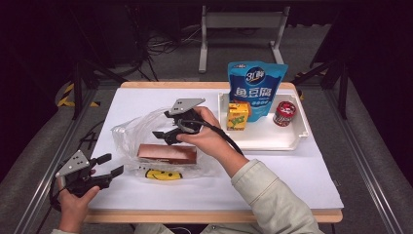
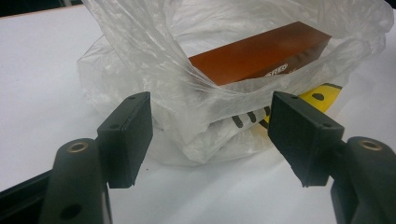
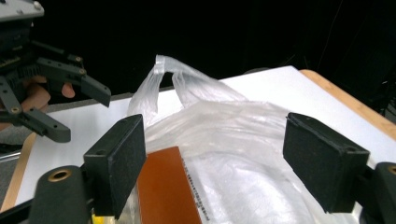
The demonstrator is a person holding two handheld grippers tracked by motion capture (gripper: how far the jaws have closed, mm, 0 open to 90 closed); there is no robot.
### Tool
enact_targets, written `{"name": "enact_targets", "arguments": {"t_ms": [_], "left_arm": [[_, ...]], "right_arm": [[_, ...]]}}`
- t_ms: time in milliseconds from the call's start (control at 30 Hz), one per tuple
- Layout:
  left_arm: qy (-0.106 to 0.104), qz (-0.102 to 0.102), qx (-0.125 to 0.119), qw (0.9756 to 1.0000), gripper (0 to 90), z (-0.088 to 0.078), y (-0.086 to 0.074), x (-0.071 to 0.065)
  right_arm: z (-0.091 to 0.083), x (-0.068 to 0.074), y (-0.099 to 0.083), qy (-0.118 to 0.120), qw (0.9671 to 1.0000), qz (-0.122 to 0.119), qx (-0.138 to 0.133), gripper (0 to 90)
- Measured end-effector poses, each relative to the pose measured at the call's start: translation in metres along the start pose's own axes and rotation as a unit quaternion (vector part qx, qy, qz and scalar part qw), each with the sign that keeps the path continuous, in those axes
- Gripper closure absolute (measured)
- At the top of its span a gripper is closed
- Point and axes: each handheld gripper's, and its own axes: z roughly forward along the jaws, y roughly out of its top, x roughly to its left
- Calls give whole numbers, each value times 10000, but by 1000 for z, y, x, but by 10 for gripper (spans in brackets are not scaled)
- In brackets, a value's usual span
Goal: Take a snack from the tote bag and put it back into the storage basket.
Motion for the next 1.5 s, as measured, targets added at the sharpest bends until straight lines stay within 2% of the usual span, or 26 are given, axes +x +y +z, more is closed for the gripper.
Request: {"name": "enact_targets", "arguments": {"t_ms": [433, 667, 767, 1233, 1500], "left_arm": [[-7, 19, 22, 10000, 319, 0, 0, 0], [-14, -3, -5, 10000, 319, -1, 0, 0], [-14, 3, -5, 10000, 319, 0, 0, 0], [-15, -2, 5, 10000, 319, 0, 0, 0], [-17, -4, 6, 10000, 319, 0, 0, 0]], "right_arm": [[10, 1, -16, 208, 9993, 2, 317, 220], [19, 3, -27, 351, 9977, -12, 571, 211], [22, 2, -32, 389, 9966, 5, 724, 208], [28, 2, -44, 444, 9933, -13, 1070, 208], [32, 3, -51, 494, 9886, -47, 1420, 207]]}}
